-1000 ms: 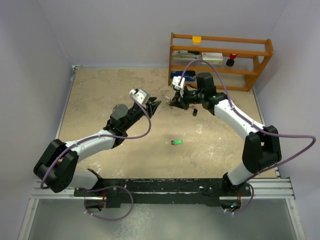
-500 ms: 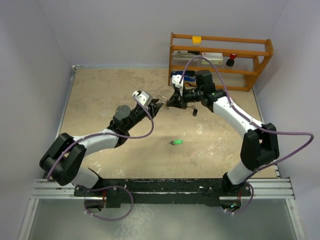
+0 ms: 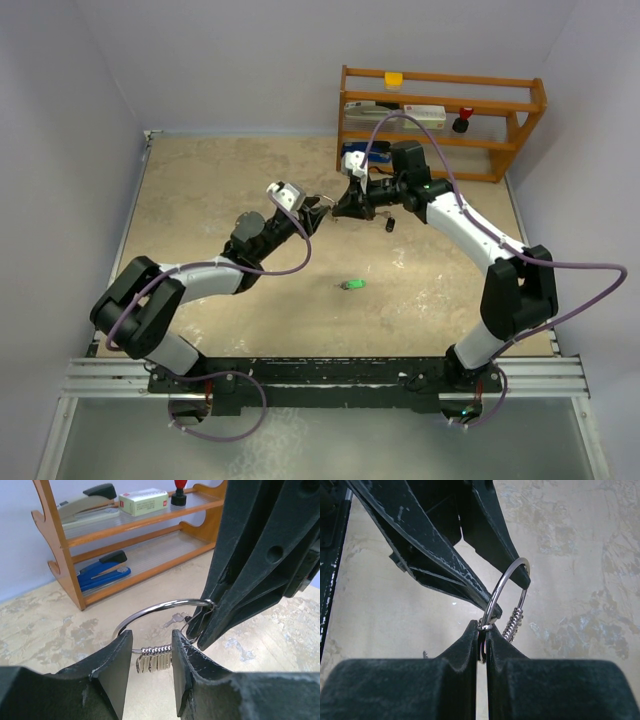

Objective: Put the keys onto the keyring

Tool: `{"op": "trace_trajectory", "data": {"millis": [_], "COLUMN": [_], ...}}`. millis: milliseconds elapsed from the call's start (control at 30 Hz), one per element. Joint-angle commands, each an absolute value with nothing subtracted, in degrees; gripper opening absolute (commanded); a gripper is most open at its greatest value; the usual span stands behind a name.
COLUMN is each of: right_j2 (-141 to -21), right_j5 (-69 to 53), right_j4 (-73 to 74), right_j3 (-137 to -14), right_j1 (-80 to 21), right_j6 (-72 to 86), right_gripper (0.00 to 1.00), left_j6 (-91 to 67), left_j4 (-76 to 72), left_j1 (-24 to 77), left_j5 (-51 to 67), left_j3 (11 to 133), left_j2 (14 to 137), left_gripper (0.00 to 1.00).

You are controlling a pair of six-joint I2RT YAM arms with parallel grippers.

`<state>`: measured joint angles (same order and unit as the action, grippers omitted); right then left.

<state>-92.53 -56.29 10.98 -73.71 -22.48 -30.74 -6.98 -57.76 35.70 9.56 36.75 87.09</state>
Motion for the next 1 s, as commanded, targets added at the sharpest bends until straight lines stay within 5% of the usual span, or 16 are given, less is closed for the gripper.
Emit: {"op": "trace_trajectory", "data": {"millis": [0, 733, 967], "right_j2": [-92.3, -93.1, -92.7], "right_j5": [-59.8, -55.7, -53.7], "right_j4": [11.2, 7.2, 6.1], "right_j3": [-76.2, -74.7, -73.4], "right_j1": [-22.7, -22.9, -22.9], "right_j6": [-32.3, -27.3, -25.9], "right_gripper": [0.0, 0.0, 0.0], "left_j6": [-8.5, -10.2, -7.6], "left_j4": [-61.5, -64.8, -60.7], "left_j1": [35.8, 35.8, 35.8], "left_j5": [9.0, 10.5, 1.6], "left_j3": [39.1, 37.4, 34.5], "left_j2": [88.8, 86.6, 81.5], "left_gripper": [0.35, 0.37, 0.37]}}
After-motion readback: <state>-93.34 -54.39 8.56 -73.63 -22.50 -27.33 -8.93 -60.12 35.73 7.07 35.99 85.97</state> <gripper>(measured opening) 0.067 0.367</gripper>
